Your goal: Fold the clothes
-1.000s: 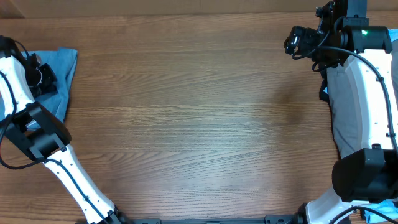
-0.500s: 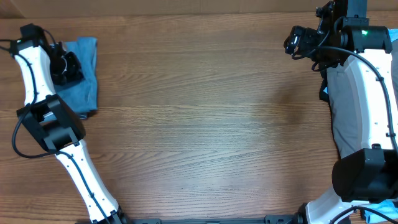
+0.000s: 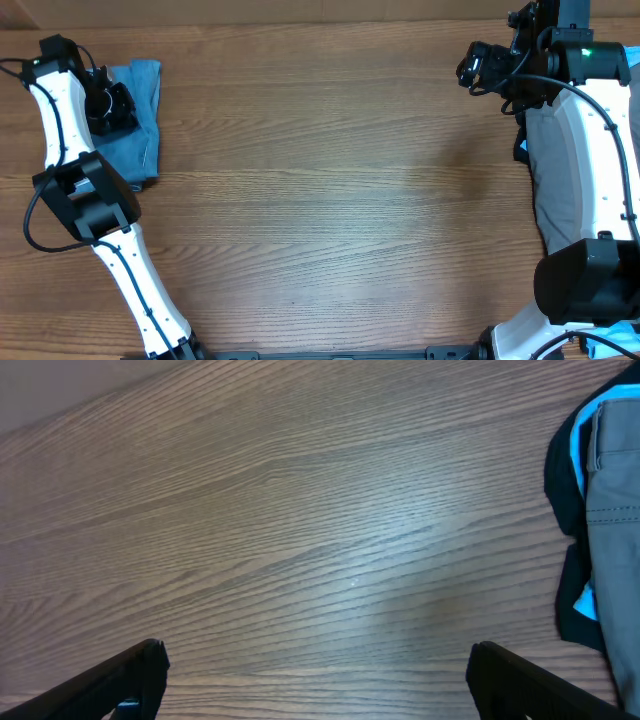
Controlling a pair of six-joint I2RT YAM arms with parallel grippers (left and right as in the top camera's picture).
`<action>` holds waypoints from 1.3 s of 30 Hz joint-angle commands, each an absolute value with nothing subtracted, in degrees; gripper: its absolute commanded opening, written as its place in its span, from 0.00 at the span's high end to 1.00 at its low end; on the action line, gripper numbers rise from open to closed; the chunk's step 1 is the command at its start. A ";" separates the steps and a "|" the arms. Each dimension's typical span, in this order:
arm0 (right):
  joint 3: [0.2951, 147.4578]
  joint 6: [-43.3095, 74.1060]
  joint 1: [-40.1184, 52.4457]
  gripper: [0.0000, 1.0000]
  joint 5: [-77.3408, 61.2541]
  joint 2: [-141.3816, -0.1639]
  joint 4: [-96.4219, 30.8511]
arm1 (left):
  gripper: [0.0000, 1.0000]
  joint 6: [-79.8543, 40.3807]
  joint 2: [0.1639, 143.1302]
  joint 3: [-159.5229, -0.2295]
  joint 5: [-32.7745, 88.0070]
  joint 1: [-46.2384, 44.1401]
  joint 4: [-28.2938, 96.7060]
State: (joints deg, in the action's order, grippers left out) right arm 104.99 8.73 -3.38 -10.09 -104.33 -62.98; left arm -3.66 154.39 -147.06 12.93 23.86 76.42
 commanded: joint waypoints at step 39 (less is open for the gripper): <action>105.08 8.60 -3.55 0.00 -9.89 -104.27 -62.67 | 0.96 -3.84 144.11 -145.49 8.60 33.76 83.37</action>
State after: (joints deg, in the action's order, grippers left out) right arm 104.99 8.73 -3.38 -10.09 -104.33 -62.98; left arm -6.57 144.40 -147.30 5.28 34.11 83.72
